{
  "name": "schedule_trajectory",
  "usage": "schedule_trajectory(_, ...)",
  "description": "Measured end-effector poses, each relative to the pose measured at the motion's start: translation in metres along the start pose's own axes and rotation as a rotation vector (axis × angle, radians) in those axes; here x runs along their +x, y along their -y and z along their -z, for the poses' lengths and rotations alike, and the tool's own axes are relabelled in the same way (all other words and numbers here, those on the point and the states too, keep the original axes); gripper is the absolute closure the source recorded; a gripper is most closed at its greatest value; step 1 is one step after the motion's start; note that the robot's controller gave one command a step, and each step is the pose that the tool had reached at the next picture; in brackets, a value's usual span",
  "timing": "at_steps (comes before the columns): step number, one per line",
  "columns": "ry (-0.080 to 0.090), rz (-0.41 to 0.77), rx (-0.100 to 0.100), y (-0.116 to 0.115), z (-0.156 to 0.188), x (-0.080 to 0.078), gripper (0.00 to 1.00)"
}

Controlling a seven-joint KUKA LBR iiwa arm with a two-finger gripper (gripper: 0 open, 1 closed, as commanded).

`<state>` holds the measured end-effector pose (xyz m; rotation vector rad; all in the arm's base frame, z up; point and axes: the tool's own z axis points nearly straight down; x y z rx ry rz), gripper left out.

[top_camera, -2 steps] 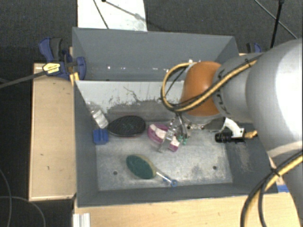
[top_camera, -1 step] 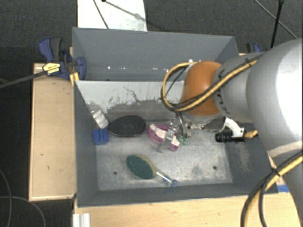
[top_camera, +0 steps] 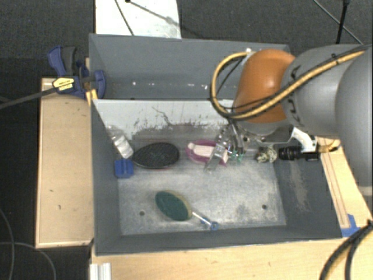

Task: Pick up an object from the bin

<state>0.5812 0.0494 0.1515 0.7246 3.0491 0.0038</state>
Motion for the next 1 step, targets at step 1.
schedule_trajectory(1,-0.001,0.008,0.001,-0.0007,0.0506,-0.0018,1.00)
